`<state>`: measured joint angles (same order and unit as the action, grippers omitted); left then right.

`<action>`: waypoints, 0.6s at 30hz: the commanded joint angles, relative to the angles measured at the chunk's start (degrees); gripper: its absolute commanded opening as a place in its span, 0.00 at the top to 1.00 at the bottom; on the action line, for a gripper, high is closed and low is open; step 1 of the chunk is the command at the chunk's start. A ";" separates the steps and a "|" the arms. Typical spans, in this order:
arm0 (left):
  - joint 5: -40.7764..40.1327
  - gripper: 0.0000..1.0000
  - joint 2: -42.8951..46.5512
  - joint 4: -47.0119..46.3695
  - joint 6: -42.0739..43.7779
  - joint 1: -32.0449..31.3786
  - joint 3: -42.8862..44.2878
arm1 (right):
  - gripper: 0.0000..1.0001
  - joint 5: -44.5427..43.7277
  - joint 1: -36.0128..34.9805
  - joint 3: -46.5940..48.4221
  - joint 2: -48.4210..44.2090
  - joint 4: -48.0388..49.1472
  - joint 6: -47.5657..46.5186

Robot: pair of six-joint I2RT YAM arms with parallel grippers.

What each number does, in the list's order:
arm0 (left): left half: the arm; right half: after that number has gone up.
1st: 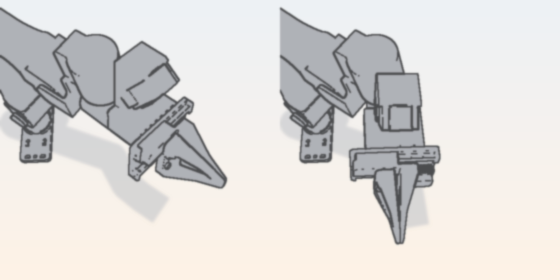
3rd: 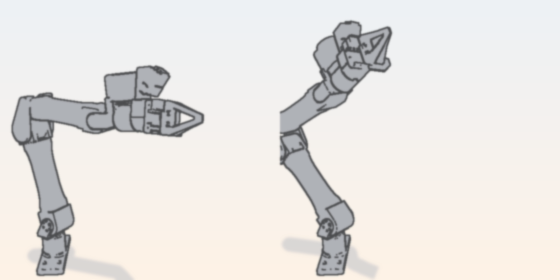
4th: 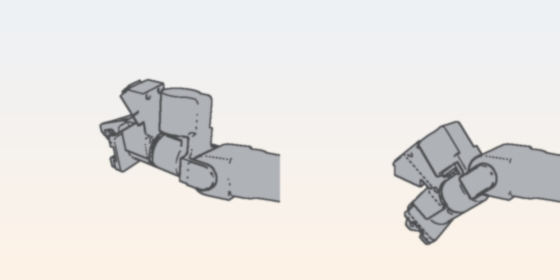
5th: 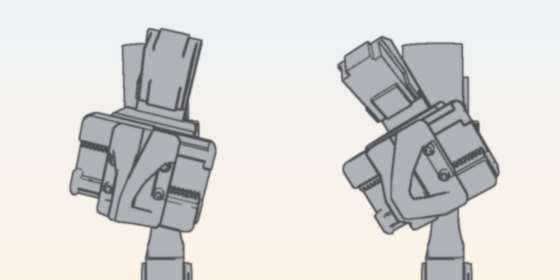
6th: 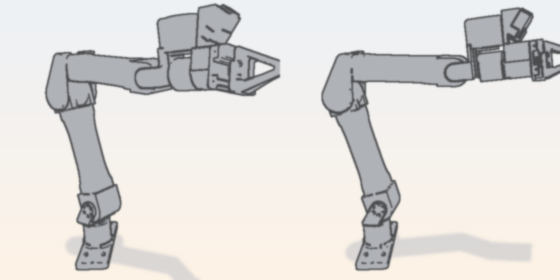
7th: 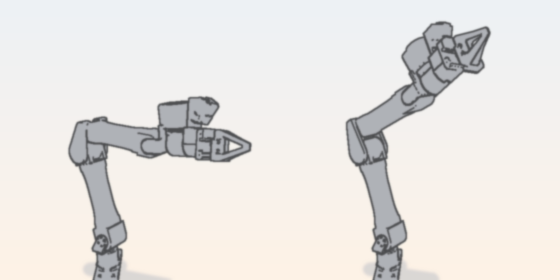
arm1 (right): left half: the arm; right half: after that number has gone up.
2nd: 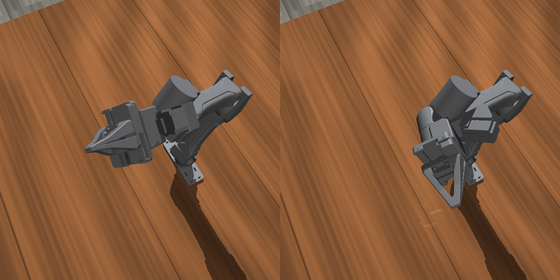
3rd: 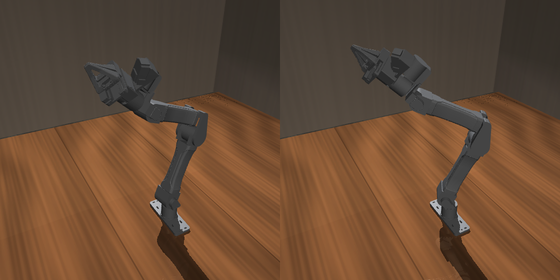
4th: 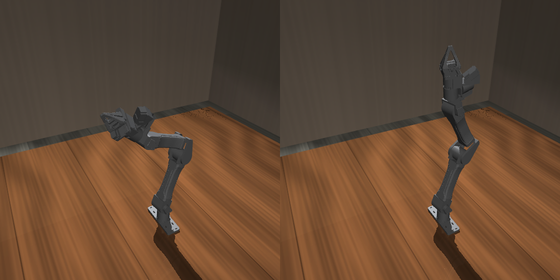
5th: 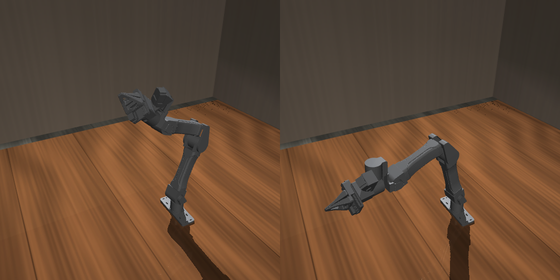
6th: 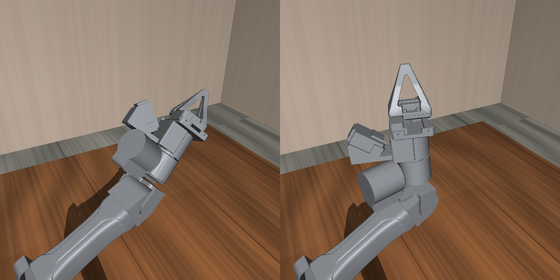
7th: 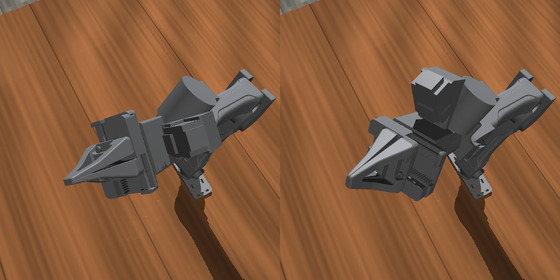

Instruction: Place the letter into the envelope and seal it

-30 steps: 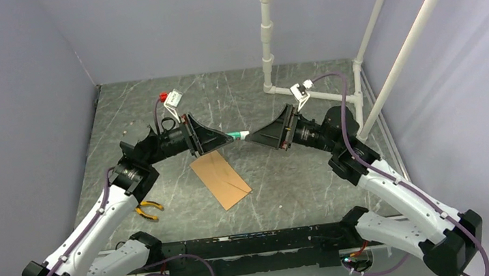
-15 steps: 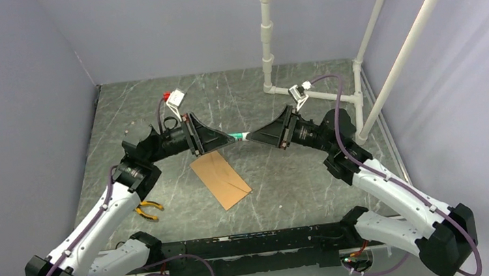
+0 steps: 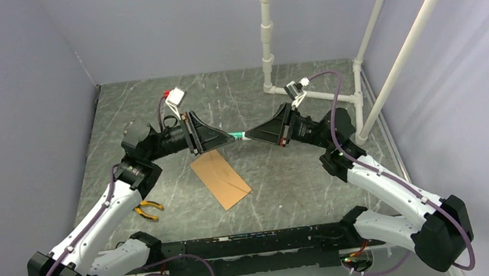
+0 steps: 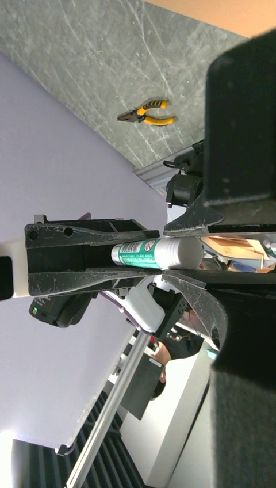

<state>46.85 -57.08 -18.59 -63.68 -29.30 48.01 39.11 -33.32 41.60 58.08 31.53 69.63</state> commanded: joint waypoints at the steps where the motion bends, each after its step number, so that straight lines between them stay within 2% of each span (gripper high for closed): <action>1: 2.78 0.97 -2.74 -5.69 -1.05 -0.14 0.08 | 1.00 3.80 -1.95 0.44 2.01 8.27 1.81; 5: 3.42 0.97 -4.33 -4.49 1.06 -1.11 1.23 | 1.00 3.07 -4.92 0.00 4.72 11.52 2.61; 9: 2.61 0.97 -5.65 2.51 6.46 -3.44 2.82 | 1.00 1.56 -5.99 0.53 5.35 11.85 1.63; 11: 2.81 0.98 -6.53 0.81 6.15 -4.92 1.79 | 1.00 1.20 -6.44 2.06 4.94 10.57 -0.46; 13: 1.70 0.98 -6.41 2.51 6.95 -5.02 1.24 | 1.00 -0.52 -6.62 3.70 4.41 4.63 -4.05; 16: -4.26 0.97 -3.76 8.83 10.81 -4.77 2.25 | 1.00 -3.61 -5.99 4.51 3.10 -4.70 -8.06; 17: -5.57 0.98 -2.91 11.77 12.02 -4.53 2.99 | 0.95 -5.11 -5.51 4.92 2.53 -9.41 -10.04; 18: -7.54 0.98 -2.35 13.43 12.98 -4.21 3.51 | 0.83 -7.20 -4.98 5.09 1.83 -14.16 -12.18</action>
<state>44.97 -59.05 -16.10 -57.47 -28.82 49.30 34.70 -33.89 42.28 60.45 31.66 65.67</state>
